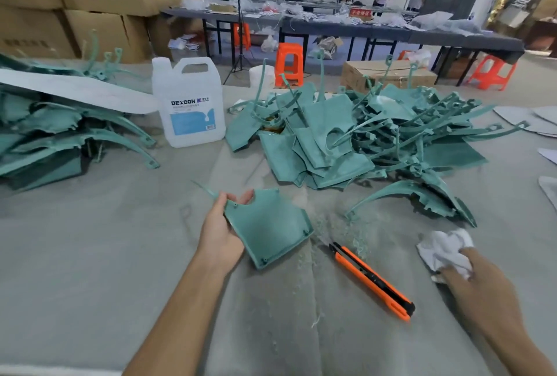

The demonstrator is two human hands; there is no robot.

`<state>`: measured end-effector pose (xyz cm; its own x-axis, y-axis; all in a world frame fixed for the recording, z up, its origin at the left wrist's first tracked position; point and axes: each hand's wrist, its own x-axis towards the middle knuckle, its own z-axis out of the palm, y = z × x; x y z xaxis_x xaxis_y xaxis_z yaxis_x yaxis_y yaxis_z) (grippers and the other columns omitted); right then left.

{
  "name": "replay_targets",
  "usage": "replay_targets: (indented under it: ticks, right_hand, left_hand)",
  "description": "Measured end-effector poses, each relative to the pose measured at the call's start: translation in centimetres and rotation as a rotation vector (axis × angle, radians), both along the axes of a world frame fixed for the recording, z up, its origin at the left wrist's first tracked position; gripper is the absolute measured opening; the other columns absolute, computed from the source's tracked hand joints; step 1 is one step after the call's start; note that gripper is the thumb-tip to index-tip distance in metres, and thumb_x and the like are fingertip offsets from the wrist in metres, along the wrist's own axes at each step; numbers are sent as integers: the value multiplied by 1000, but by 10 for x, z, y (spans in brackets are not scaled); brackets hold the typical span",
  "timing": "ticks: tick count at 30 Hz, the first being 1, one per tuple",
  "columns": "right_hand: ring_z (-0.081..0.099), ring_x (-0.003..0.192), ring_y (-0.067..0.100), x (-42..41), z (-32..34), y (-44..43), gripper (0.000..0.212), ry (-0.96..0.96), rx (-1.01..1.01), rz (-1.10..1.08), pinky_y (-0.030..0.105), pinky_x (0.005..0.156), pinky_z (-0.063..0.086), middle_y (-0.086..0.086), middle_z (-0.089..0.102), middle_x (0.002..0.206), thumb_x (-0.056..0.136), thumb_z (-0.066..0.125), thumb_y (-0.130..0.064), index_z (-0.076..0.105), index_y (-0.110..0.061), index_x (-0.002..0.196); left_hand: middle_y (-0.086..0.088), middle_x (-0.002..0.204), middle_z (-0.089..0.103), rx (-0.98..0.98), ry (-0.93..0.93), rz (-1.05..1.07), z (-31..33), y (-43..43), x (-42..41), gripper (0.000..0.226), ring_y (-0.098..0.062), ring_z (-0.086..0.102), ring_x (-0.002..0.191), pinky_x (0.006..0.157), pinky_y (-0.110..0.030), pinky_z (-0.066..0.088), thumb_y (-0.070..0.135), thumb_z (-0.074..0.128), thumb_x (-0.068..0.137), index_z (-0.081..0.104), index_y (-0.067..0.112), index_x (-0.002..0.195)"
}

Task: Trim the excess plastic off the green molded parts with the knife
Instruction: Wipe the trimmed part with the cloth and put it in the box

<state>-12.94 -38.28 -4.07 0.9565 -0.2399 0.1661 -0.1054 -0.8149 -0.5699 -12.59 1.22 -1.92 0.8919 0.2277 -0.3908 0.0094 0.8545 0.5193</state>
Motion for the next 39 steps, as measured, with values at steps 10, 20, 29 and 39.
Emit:
replay_targets:
  ticks: [10, 20, 29, 39]
  right_hand:
    - [58, 104, 3, -14, 63, 180, 28, -387, 426, 505, 21, 85, 48, -9, 63, 119, 95, 65, -15, 64, -23, 122]
    - [55, 90, 10, -12, 36, 227, 29, -298, 654, 529, 30, 78, 48, -7, 59, 113, 104, 47, -6, 55, -27, 121]
    - [49, 60, -3, -21, 48, 231, 29, -292, 671, 575, 16, 59, 39, -24, 54, 70, 106, 49, -26, 61, -45, 87]
    - [56, 77, 11, -25, 93, 221, 11, -311, 427, 845, 29, 64, 45, -12, 56, 87, 76, 59, -43, 57, -41, 87]
  left_hand:
    - [-10, 108, 75, 175, -217, -293, 50, -54, -34, 48, -23, 73, 100, 78, -36, 60, 60, 37, 99, 66, 27, 80]
    - [-5, 95, 74, 230, -324, -132, 64, -48, -46, 39, -19, 72, 91, 75, -33, 59, 66, 46, 84, 58, 31, 73]
    - [5, 95, 77, 275, -371, -197, 74, -49, -45, 68, -10, 73, 96, 84, -29, 57, 62, 17, 101, 73, 38, 70]
    - [0, 138, 63, 306, -360, -342, 93, -42, -51, 80, -21, 61, 126, 110, -42, 43, 80, 29, 83, 50, 33, 144]
